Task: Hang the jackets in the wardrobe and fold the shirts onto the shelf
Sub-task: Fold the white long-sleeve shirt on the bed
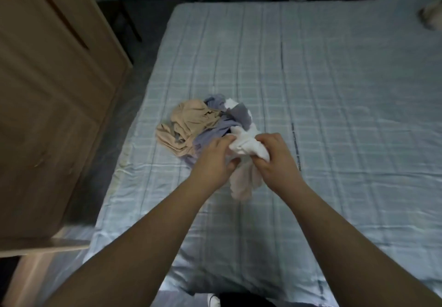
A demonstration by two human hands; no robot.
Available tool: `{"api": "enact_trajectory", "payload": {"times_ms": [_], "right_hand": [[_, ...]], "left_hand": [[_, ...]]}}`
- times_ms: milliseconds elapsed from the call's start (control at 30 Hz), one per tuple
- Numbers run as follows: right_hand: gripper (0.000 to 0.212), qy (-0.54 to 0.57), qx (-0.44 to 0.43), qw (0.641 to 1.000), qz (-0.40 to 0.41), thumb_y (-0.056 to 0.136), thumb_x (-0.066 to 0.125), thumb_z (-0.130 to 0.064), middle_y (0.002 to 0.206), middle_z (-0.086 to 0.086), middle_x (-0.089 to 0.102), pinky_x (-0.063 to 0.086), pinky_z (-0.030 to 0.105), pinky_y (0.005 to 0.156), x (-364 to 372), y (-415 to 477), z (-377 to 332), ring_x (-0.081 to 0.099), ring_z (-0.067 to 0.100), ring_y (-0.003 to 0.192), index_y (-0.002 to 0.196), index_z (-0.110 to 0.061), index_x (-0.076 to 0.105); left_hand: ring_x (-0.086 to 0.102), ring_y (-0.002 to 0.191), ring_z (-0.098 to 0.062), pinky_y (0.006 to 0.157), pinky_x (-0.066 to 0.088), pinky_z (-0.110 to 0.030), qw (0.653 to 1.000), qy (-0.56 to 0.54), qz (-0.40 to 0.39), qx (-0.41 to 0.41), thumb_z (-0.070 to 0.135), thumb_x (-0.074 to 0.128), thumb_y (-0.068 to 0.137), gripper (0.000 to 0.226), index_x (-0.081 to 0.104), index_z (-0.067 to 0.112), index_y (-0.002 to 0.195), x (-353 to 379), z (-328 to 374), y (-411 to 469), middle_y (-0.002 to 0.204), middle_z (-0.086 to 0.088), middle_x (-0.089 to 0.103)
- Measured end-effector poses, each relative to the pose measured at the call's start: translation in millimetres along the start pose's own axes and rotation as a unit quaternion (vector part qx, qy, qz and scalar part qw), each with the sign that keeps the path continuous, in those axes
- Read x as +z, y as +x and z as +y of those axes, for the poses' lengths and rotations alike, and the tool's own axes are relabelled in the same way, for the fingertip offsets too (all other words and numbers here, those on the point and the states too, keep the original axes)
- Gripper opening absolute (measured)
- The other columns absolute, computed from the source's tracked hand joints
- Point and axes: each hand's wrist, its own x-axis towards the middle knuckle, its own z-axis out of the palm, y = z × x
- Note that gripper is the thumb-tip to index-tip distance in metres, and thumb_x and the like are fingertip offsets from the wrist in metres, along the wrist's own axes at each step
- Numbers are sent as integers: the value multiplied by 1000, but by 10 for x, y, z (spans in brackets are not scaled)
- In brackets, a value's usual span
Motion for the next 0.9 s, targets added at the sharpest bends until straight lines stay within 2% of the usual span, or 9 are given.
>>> {"api": "enact_trajectory", "payload": {"times_ms": [100,233,300,400,533,633,767,833,900], "right_hand": [[15,22,14,1000,4,86,65,-19,93,-7,63,38,5,68,-238,-222,-516,54,-4,78,99,-25,62],[13,61,27,997,37,86,70,-21,88,-11,67,40,11,61,-523,-558,-1063,58,-9,75,97,-25,64],[13,71,35,996,52,86,70,-22,88,-9,67,42,13,61,-684,-700,-1279,59,-5,75,97,-24,64],[18,64,43,995,70,85,72,-23,90,-4,68,46,24,67,-966,-876,-1540,62,7,79,100,-18,66],[24,131,60,988,62,85,73,-33,99,4,71,57,39,72,-1383,-1117,-1703,67,16,88,106,-22,68],[31,210,61,975,27,91,62,-44,109,3,71,61,40,78,-1689,-1300,-1682,70,17,98,114,-25,68],[27,285,104,951,57,103,46,-28,107,8,70,59,42,77,-2031,-1539,-1443,67,20,98,107,-11,67],[24,261,124,954,82,103,46,-23,101,6,69,58,42,75,-2195,-1645,-1230,65,20,94,100,-11,67],[20,233,129,960,89,101,48,-17,101,6,68,57,41,74,-2384,-1744,-1027,64,20,94,98,-14,68]], "left_hand": [[55,120,-18,102,45,-39,999,-29,25,32,44,65,79,58,52,24,132,-305,429,-255,129,0,59],[60,107,-14,91,49,-37,992,-43,56,101,34,69,79,44,55,31,120,-697,1002,-618,113,7,62],[61,98,-14,80,46,-29,991,-48,57,113,24,69,82,31,59,27,111,-889,1278,-789,104,8,65],[58,87,-14,69,38,-29,992,-13,53,111,30,68,86,18,57,27,100,-1086,1655,-993,96,8,65],[60,84,-20,71,48,-39,991,19,59,120,33,61,89,12,57,22,93,-1171,2102,-1145,90,3,66],[58,79,-17,69,45,-35,989,-29,69,128,26,58,91,5,57,21,92,-1188,2399,-1214,85,3,64],[54,75,-9,60,36,-17,982,-93,103,125,18,56,96,4,57,14,94,-1147,2745,-1279,85,2,61],[60,87,-14,70,43,-21,975,-167,107,104,20,54,97,12,62,13,105,-1100,2889,-1301,95,-1,66],[63,100,-12,79,51,-27,965,-233,87,87,21,53,98,20,64,23,115,-1016,3045,-1344,106,3,68]]}}
